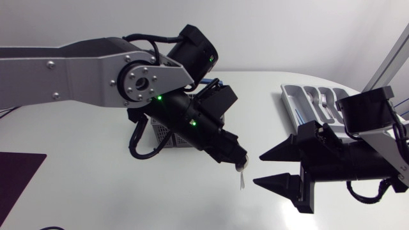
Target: Unload the cutlery basket into the drawer organizer.
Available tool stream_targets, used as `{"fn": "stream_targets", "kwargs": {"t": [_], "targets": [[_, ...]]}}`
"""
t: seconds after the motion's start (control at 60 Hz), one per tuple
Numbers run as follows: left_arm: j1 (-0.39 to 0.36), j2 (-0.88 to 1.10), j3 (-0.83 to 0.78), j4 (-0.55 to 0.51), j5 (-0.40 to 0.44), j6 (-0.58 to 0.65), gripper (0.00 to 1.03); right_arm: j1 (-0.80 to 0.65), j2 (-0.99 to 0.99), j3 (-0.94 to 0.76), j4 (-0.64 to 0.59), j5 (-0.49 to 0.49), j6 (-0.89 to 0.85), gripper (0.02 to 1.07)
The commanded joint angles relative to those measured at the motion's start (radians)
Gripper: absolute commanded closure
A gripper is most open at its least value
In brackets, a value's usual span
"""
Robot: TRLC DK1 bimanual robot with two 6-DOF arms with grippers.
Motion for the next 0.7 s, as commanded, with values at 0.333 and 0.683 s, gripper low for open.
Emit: {"fn": "stream_targets", "kwargs": {"t": [0.333,0.683], "targets": [[0.009,0.044,0.065,0.023,0.046,0.014,1.0,0.017,0.145,0.07,-0.007,-0.104,-0.007,0.43],[0.023,0.064,0.082,0.023,0.075,0.014,1.0,0.012,0.156,0.083,0.001,-0.141,-0.017,0.65]]}}
